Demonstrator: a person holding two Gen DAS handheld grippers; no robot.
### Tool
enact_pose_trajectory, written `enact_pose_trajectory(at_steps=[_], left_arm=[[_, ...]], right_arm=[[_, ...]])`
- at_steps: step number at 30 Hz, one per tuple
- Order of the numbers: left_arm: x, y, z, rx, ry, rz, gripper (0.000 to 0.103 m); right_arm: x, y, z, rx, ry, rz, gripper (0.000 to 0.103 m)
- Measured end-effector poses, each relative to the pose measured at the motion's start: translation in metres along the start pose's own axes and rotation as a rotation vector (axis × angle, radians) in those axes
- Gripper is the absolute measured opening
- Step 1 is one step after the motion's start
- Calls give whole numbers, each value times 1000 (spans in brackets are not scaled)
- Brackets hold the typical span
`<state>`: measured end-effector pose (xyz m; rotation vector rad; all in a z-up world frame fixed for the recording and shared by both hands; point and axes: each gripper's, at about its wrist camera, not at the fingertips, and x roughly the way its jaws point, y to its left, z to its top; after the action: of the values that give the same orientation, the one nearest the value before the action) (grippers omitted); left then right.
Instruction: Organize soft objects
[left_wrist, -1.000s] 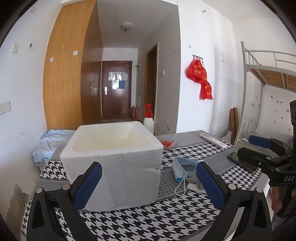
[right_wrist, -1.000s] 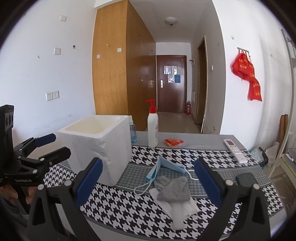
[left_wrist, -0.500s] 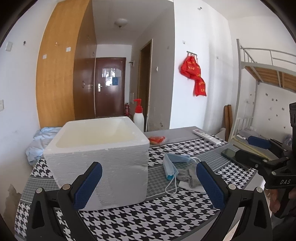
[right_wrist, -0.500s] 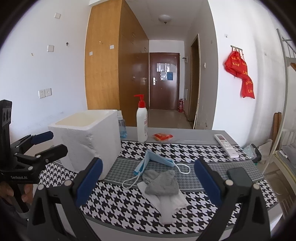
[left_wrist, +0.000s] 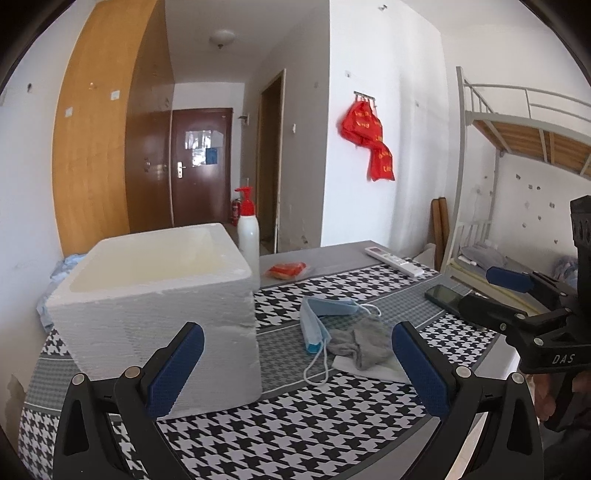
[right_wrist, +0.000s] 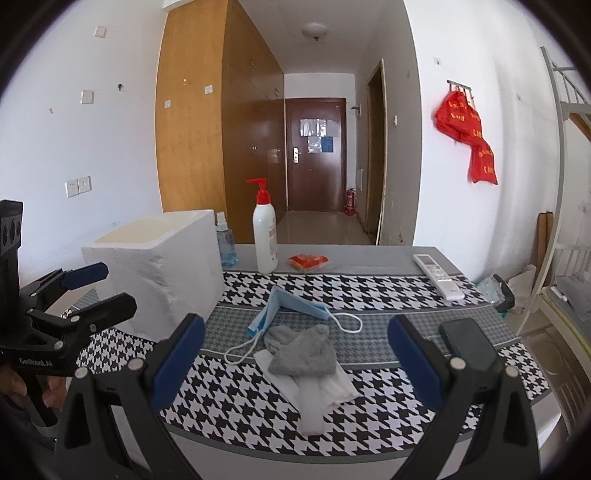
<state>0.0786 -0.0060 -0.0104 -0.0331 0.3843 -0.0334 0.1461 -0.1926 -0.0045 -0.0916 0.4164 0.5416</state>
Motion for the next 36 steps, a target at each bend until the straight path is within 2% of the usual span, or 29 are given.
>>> enact_pose_trajectory(at_steps=[18, 36], left_arm=[[25, -10, -7, 15, 59, -27, 102], [49, -8, -17, 18, 141, -23, 102]], right_arm=[[29, -16, -9, 27, 63, 28, 101], [74, -26, -23, 52, 171, 75, 100]])
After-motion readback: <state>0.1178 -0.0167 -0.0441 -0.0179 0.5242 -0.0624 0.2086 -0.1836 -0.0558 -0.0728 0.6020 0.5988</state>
